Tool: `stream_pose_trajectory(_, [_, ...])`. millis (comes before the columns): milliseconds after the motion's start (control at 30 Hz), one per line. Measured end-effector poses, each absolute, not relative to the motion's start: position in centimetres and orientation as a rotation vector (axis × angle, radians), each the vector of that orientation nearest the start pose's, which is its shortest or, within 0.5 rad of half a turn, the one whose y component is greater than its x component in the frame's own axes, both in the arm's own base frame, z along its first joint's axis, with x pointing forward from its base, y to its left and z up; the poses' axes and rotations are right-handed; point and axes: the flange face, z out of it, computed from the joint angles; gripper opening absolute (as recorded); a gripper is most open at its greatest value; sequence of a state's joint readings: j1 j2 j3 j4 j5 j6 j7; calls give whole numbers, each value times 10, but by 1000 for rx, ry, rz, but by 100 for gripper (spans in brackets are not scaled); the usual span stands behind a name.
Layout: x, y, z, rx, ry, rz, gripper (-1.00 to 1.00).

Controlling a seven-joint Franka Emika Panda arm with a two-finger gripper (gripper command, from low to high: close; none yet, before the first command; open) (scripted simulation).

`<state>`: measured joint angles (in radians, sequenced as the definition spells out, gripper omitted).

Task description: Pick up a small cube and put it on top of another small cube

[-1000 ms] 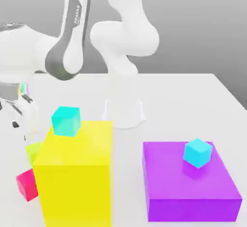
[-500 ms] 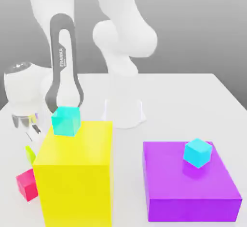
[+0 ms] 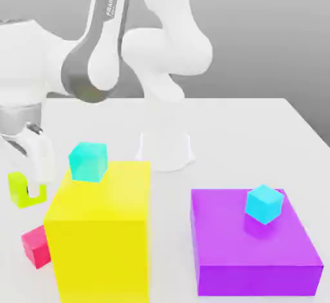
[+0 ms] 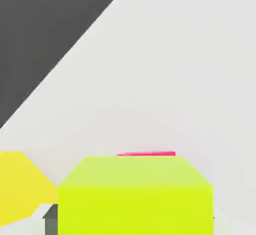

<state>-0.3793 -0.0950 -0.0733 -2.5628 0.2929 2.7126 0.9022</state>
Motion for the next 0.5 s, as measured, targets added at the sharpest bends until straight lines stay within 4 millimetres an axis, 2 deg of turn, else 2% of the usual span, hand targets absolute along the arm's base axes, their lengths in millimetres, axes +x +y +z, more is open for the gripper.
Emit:
stream_pose_trajectory(100, [444, -142, 346, -2044, 2021, -245, -100])
stream_pose_trajectory(233, [452, -43, 356, -2120, 1954, -145, -100])
stream_pose_trajectory(367, [435, 58, 359, -2220, 1903, -56, -100])
stream_pose_trajectory(500, [392, 161, 358, -2346, 1866, 9, -100])
